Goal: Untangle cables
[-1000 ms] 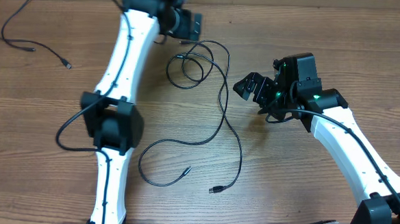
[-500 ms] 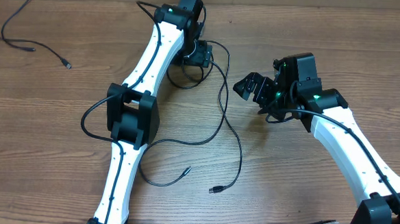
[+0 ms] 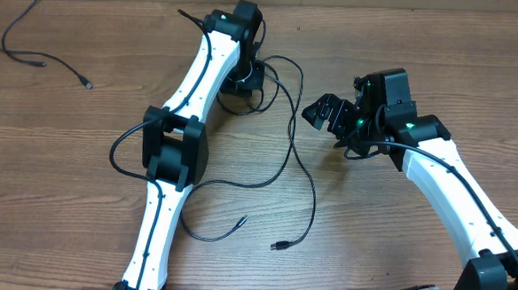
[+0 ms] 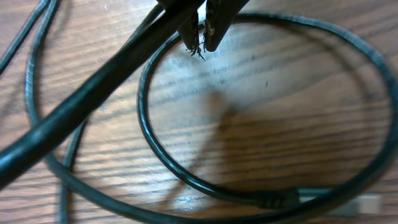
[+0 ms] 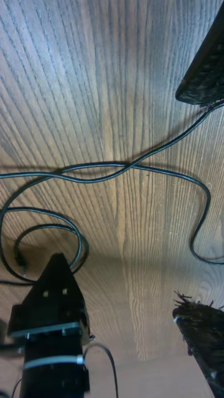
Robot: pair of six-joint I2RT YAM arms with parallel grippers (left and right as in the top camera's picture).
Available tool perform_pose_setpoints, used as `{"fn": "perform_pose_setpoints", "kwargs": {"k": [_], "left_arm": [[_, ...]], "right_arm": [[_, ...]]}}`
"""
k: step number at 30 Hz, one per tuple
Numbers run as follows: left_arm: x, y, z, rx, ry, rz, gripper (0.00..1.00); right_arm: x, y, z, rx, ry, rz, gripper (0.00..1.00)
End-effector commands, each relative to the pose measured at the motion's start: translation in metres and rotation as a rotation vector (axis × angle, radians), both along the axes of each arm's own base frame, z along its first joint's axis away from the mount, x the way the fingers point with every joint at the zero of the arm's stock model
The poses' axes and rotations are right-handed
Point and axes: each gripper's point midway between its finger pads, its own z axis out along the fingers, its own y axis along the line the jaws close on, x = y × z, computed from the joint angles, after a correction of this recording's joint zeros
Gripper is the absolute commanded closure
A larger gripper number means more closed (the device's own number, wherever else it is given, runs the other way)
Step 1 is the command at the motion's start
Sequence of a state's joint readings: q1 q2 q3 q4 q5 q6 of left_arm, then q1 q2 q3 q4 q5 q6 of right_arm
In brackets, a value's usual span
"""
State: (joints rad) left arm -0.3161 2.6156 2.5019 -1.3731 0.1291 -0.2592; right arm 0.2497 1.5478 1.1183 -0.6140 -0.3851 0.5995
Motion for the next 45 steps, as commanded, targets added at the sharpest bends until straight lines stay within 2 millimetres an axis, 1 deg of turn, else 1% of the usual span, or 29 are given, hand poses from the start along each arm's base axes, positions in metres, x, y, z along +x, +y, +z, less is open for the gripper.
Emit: {"fn": "perform_pose_setpoints", "kwargs": {"k": [1,2,4,5,6,8,10,12,13,14,16,17,19,20,22,24,26,29,31,34,36,38,39,40,41,43,44,45], "left_arm": [[0.017,0.005,0.116,-0.068,-0.24,0.01,0.96],[0.017,0.008,0.138,-0.081,-0.283,0.014,0.96],[0.012,0.014,0.19,-0.112,-0.389,0.023,0.96],[0.009,0.015,0.203,-0.12,-0.413,0.024,0.96],[0.003,0.018,0.228,-0.132,-0.461,0.025,0.96],[-0.008,0.027,0.266,-0.135,-0.543,0.039,0.96],[-0.018,0.034,0.294,-0.144,-0.6,0.047,0.96],[-0.031,0.045,0.332,-0.17,-0.687,0.062,0.96],[-0.034,0.047,0.344,-0.19,-0.716,0.074,0.96],[-0.038,0.046,0.365,-0.266,-0.75,0.12,0.96],[-0.042,0.042,0.386,-0.393,-0.76,0.205,0.96],[-0.041,0.042,0.391,-0.437,-0.755,0.262,0.96],[-0.04,0.045,0.391,-0.502,-0.704,0.396,0.96],[-0.041,0.046,0.387,-0.537,-0.651,0.48,0.96],[-0.048,0.047,0.375,-0.59,-0.521,0.66,0.96],[-0.063,0.042,0.356,-0.652,-0.302,0.905,0.96],[-0.068,0.035,0.349,-0.668,-0.221,0.954,0.96],[-0.065,0.028,0.343,-0.666,-0.2,0.944,0.96],[-0.059,0.024,0.339,-0.666,-0.201,0.938,0.96],[-0.041,0.018,0.325,-0.653,-0.207,0.938,0.96],[-0.025,0.024,0.31,-0.593,-0.255,0.948,0.96],[-0.014,0.036,0.288,-0.479,-0.307,0.918,0.96],[-0.011,0.035,0.274,-0.438,-0.299,0.867,0.96],[-0.009,0.032,0.268,-0.428,-0.29,0.821,0.96],[-0.009,0.027,0.266,-0.437,-0.286,0.777,0.96],[-0.005,0.024,0.274,-0.456,-0.326,0.67,0.96],[-0.003,0.027,0.281,-0.453,-0.367,0.617,0.96],[-0.004,0.034,0.291,-0.443,-0.413,0.582,0.96]], "right_arm": [[0.002,0.001,0.001,-0.005,-0.007,0.001,0.0],[0.002,0.001,0.001,-0.005,-0.007,0.001,0.0],[0.002,0.001,0.001,-0.005,-0.007,0.001,0.0],[0.002,0.001,0.001,-0.005,-0.007,0.001,0.0],[0.002,0.001,0.001,-0.005,-0.007,0.001,0.0],[0.002,0.001,0.001,-0.005,-0.007,0.001,0.0],[0.002,0.001,0.001,-0.005,-0.007,0.001,0.0],[0.002,0.001,0.001,-0.005,-0.007,0.001,0.0],[0.002,0.001,0.001,-0.005,-0.007,0.001,0.0],[0.002,0.001,0.001,-0.005,-0.007,0.001,0.0],[0.002,0.001,0.001,-0.005,-0.007,0.001,0.0],[0.002,0.001,0.001,-0.005,-0.007,0.001,0.0],[0.002,0.001,0.001,-0.005,-0.007,0.001,0.0],[0.002,0.001,0.001,-0.005,-0.007,0.001,0.0],[0.002,0.001,0.001,-0.005,-0.007,0.001,0.0],[0.002,0.001,0.001,-0.005,-0.007,0.001,0.0],[0.002,0.001,0.001,-0.005,-0.007,0.001,0.0],[0.002,0.001,0.001,-0.005,-0.007,0.001,0.0],[0.002,0.001,0.001,-0.005,-0.007,0.001,0.0],[0.002,0.001,0.001,-0.005,-0.007,0.001,0.0],[0.002,0.001,0.001,-0.005,-0.007,0.001,0.0],[0.002,0.001,0.001,-0.005,-0.007,0.001,0.0],[0.002,0.001,0.001,-0.005,-0.007,0.001,0.0],[0.002,0.001,0.001,-0.005,-0.007,0.001,0.0],[0.002,0.001,0.001,-0.005,-0.007,0.001,0.0],[0.002,0.001,0.001,-0.005,-0.007,0.001,0.0],[0.002,0.001,0.001,-0.005,-0.007,0.001,0.0],[0.002,0.001,0.001,-0.005,-0.007,0.001,0.0]]}}
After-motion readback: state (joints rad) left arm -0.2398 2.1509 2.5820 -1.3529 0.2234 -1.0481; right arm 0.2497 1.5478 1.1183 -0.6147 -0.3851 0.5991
